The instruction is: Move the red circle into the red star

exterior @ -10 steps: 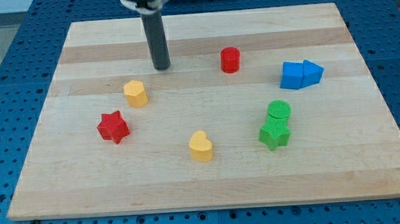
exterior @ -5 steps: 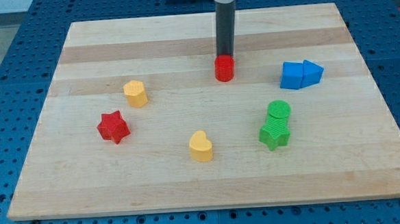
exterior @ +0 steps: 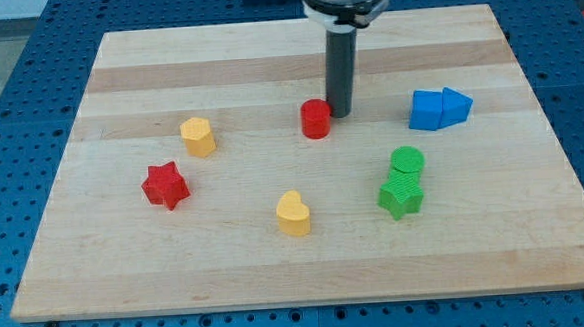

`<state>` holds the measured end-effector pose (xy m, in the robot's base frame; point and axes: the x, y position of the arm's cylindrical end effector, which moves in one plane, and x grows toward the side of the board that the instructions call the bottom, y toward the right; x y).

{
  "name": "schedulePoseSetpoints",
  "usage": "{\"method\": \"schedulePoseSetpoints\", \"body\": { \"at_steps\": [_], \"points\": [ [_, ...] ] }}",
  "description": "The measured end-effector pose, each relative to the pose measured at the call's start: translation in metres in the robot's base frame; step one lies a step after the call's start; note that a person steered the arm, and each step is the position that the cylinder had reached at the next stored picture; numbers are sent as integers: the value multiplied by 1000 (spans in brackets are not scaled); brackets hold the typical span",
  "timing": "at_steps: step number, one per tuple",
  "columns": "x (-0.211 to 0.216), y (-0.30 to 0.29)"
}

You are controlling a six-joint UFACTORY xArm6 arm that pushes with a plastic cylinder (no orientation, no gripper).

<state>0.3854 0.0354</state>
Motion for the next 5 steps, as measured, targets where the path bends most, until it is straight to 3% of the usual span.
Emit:
{"method": "schedulePoseSetpoints", "body": {
  "at_steps": [5],
  "points": [
    [70,-121]
  ]
}}
